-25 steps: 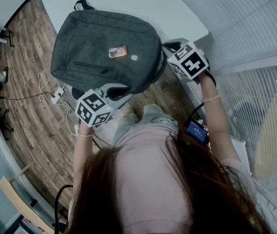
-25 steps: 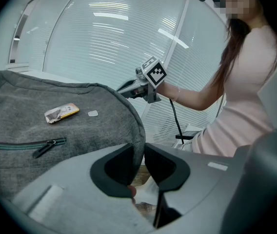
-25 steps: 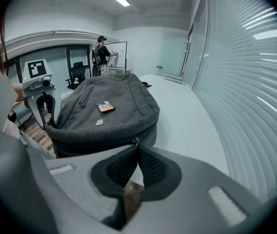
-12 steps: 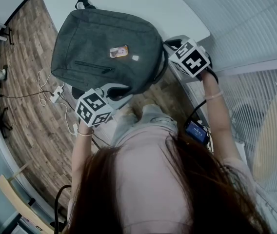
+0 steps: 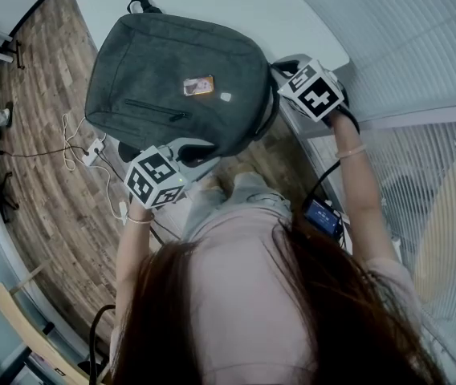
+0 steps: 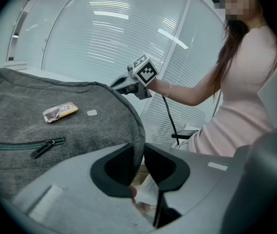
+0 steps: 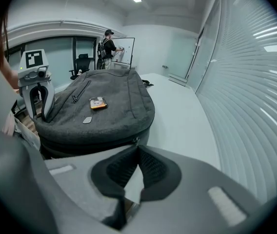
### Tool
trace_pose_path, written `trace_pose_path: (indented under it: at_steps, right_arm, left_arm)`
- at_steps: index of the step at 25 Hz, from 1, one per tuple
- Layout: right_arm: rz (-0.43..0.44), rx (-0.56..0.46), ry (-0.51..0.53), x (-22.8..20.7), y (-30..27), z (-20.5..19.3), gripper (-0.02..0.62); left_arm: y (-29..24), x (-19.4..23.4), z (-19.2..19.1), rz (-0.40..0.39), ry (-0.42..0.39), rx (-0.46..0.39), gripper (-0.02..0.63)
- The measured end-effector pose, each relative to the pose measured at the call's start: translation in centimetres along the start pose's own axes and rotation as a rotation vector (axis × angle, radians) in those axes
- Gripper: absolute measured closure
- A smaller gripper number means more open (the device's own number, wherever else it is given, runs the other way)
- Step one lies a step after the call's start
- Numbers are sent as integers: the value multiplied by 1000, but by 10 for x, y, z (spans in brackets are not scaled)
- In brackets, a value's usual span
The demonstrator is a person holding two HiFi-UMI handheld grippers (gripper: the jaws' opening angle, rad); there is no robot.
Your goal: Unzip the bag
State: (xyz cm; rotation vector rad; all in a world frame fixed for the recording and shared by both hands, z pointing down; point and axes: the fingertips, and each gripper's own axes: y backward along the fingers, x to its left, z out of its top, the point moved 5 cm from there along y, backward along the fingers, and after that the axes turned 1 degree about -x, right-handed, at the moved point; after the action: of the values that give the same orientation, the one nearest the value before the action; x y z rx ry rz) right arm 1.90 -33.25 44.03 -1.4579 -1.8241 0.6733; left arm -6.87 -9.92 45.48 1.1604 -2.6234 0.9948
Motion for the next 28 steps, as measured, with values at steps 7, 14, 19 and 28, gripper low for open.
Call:
trace_pose_path:
  at_steps: [7, 14, 19, 28]
  right_arm:
    - [-6, -6, 17, -5, -4, 3, 583]
    - [-8, -25, 60, -16, -14, 6, 584]
    - [-9, -56, 125, -25, -17, 21, 584]
    - [13, -67, 165, -37, -30, 32, 584]
  left_arm:
    - [1, -1, 0, -6, -2, 1, 523]
    - [-1, 0, 0, -21, 5, 9, 525]
    - [1, 0, 3, -29, 11, 14, 525]
    - [2, -2, 5, -37, 18, 15, 525]
